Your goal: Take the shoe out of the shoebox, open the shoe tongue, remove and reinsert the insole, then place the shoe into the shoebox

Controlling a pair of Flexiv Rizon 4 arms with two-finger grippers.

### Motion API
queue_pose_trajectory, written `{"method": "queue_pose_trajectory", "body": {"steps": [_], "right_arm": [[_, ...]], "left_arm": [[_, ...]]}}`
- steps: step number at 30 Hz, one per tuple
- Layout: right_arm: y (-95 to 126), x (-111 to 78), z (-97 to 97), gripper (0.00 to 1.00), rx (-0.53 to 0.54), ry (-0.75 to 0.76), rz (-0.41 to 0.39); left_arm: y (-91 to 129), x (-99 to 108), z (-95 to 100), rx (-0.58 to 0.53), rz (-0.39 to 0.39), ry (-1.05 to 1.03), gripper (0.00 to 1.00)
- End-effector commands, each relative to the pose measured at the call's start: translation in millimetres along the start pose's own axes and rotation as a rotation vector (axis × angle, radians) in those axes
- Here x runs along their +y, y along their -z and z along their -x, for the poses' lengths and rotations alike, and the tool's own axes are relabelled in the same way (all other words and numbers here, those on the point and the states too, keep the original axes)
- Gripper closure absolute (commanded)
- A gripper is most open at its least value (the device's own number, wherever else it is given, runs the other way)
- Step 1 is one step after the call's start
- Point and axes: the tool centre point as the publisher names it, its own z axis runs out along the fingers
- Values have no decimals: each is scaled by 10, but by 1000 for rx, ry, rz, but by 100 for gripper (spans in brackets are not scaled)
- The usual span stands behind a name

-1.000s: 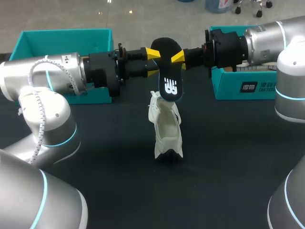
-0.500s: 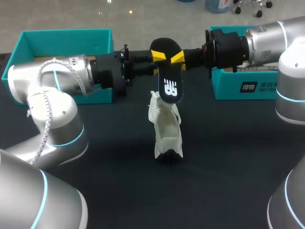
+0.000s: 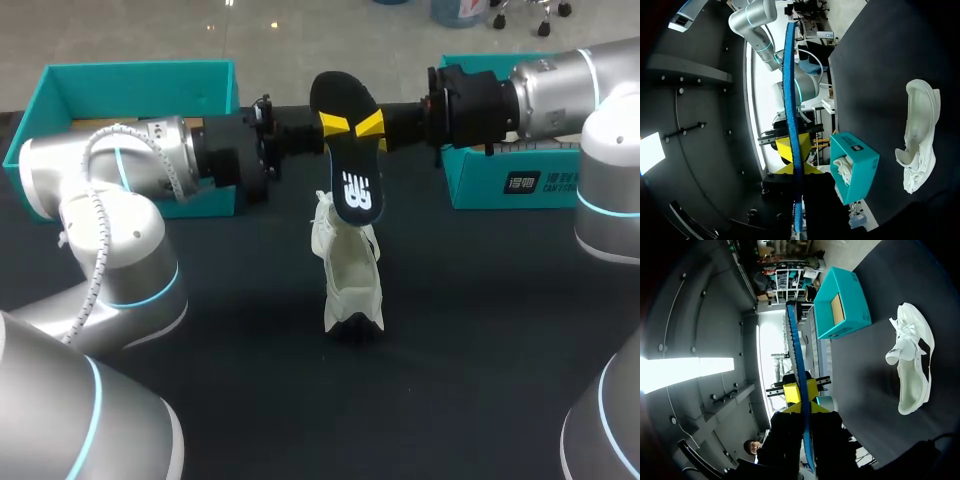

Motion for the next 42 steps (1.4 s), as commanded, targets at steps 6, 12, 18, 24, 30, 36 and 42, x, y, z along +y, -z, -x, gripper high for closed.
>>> {"method": "queue_pose_trajectory", "body": {"steps": [6,12,18,24,30,36,42], "right_arm": [[106,21,69,0,-6,-25,37],[371,42,171,0,-45,-46,94],[500,63,218,0,-88,-65,105],[500,63,218,0,-88,-65,105],[500,63,218,0,-88,-65,105],[500,63,218,0,-88,-65,105],[876,-12,283,0,-57,74,201]], "left_arm": [[18,-33,-57,5,4,36,100],[88,-58,-99,8,-16,90,100],[110,-72,-122,23,-20,112,100],[110,-72,-122,23,-20,112,100],[110,-72,-122,23,-20,112,100],[110,-72,-122,23,-20,112,100],[110,-72,-122,23,-20,112,100]]}}
